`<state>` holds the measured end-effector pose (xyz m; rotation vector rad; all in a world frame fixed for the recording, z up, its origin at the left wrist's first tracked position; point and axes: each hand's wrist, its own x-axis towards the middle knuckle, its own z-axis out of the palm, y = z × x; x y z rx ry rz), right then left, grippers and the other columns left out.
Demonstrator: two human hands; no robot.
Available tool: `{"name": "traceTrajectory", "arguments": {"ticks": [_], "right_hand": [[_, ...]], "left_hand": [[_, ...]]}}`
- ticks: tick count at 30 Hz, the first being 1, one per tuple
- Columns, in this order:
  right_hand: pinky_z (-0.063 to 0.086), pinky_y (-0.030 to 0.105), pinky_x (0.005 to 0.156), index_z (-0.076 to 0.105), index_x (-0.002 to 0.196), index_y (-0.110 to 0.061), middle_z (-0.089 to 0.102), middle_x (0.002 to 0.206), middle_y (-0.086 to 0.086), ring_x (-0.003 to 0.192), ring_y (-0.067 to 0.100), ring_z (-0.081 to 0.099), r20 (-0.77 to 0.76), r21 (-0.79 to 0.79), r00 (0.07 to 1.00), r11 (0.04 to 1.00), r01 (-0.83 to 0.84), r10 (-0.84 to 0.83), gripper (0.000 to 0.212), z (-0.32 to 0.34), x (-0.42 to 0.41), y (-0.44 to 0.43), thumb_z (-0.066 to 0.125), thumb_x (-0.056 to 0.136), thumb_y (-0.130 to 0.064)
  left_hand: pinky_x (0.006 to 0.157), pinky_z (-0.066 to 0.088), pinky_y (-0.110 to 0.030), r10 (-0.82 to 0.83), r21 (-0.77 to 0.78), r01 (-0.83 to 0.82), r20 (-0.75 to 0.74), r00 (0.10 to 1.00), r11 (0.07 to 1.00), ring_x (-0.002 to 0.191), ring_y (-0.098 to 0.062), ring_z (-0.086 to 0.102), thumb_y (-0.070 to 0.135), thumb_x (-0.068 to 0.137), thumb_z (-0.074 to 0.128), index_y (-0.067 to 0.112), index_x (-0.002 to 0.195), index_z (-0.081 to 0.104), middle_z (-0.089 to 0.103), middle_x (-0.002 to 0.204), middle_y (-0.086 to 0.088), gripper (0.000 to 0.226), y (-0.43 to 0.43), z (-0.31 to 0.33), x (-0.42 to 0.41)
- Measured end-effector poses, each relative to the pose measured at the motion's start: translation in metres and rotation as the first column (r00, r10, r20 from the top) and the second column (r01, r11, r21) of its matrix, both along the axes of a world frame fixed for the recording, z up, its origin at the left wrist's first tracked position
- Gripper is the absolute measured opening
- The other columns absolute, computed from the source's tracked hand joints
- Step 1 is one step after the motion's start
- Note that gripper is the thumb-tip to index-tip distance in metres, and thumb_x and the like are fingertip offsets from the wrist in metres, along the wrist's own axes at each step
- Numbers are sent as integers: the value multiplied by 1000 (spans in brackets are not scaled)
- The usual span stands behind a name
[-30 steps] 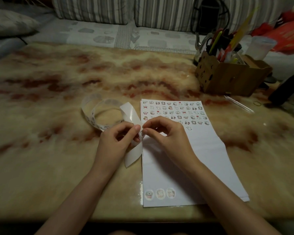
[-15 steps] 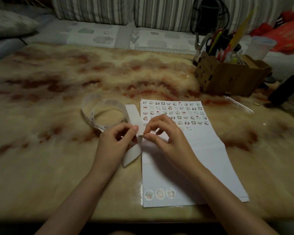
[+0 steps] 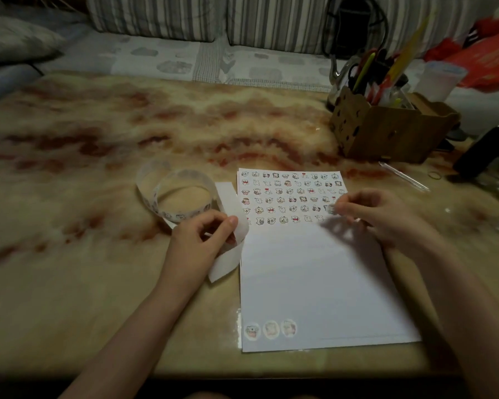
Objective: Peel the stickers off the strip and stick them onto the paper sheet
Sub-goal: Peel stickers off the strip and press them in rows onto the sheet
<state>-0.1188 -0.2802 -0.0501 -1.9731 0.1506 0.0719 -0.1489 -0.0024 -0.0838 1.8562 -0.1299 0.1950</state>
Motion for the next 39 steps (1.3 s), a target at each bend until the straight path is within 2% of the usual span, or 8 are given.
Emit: {"name": "traceTrajectory", "arguments": {"ticks": [5,9,13,16,22,26,33,39], "right_hand": [[35,8,40,67,78,-6,64,51,-8,40,-1,49,-50,-22,999,1000,17,-18,7,-1,3,-11,66,85,-5],[37,9,41,69,81,0,67,64,2,42,1,49,-39,-83,999,996,14,-18,4,-6,6,-7,67,85,-2],[30,7,37,67,81,-1,57,42,-11,35,-2,41,-43,-145,999,989,-1,-6,6,-5,8,-5,64,86,-2],[28,6,37,65,81,-2,56,40,-12,33,-2,40,-23,-144,1000,990,3,-6,7,-6,9,-5,63,88,-2],[30,7,38,67,85,-1,60,47,-10,37,-1,42,-34,-165,999,986,-4,-2,4,-10,10,-7,65,87,-4],[31,18,46,69,82,-6,65,69,4,50,9,43,-41,-193,999,981,-13,5,6,-14,12,-8,66,86,-8],[34,12,45,70,78,-10,68,70,3,46,5,44,-18,-202,1000,979,3,-6,7,-17,13,-9,68,85,-9],[34,25,52,70,75,-12,67,68,2,51,10,46,0,-202,1000,979,9,-9,9,-18,12,-8,69,84,-9]], "left_hand": [[59,41,-8,5,4,-5,1,1000,1000,60,-1,60,15,89,62,8,75,70,67,69,3,17,-1,0,0],[58,41,-10,0,-3,0,-12,1000,1000,58,-1,58,17,89,62,8,74,69,67,67,1,18,0,-1,0],[58,40,-9,-1,1,1,-18,1000,1000,58,0,57,17,89,62,8,75,69,67,68,2,18,0,0,0],[57,39,-7,5,4,-4,-17,1000,1000,58,0,57,17,89,62,9,74,68,66,66,4,18,-1,0,-1],[58,40,-8,3,8,-3,-22,1000,1000,59,0,58,18,89,62,9,75,69,67,67,3,18,0,0,0],[58,40,-7,2,10,-1,-20,1000,1000,59,0,58,17,89,63,7,76,70,67,68,2,18,0,0,0],[61,41,-8,1,21,0,-26,1000,1000,60,-1,59,19,89,62,11,75,70,67,67,4,18,1,-1,1],[59,40,-7,5,25,-4,-25,1000,1000,58,0,58,19,89,62,10,76,70,67,68,4,18,0,-1,0]]}}
